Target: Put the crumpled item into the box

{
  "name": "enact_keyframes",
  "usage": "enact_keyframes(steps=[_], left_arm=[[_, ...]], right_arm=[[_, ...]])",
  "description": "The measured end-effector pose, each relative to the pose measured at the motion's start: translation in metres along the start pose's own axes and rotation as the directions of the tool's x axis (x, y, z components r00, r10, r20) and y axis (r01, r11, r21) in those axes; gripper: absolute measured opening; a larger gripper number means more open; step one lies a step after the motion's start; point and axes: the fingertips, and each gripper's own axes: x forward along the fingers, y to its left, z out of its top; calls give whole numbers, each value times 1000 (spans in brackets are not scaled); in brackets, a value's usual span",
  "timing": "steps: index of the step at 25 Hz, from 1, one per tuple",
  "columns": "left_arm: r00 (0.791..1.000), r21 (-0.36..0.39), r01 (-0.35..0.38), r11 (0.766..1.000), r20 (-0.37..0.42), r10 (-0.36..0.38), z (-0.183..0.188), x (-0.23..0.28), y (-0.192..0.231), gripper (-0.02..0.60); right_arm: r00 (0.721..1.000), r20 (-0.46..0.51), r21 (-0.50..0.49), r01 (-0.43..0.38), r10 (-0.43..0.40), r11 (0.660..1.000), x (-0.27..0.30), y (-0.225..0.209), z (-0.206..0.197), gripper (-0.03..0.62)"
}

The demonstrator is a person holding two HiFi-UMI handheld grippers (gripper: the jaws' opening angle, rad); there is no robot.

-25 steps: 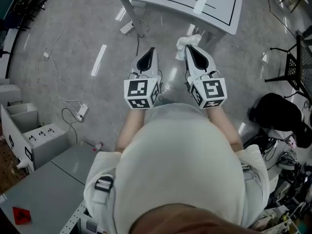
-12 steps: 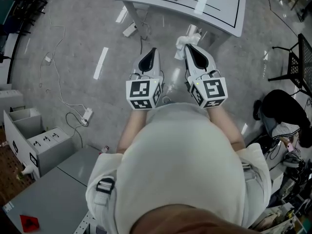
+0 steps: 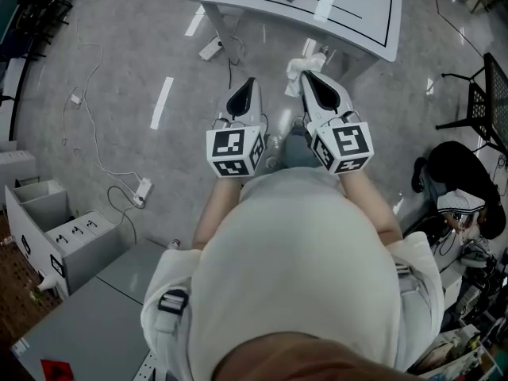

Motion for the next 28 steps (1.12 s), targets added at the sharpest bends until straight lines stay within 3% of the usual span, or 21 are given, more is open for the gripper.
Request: enact_keyframes(steps=[11,28], left_arm=[[1000,0,-17,1000,-9,17,9,41,22,0],[1000,-44,-15,999,-15,15,48,159,65,0]], right_arm=[[1000,6,5,-16,16,1000,46,-23,7,5],[1000,-8,-6,-24,24,1000,159,-102,33,5]])
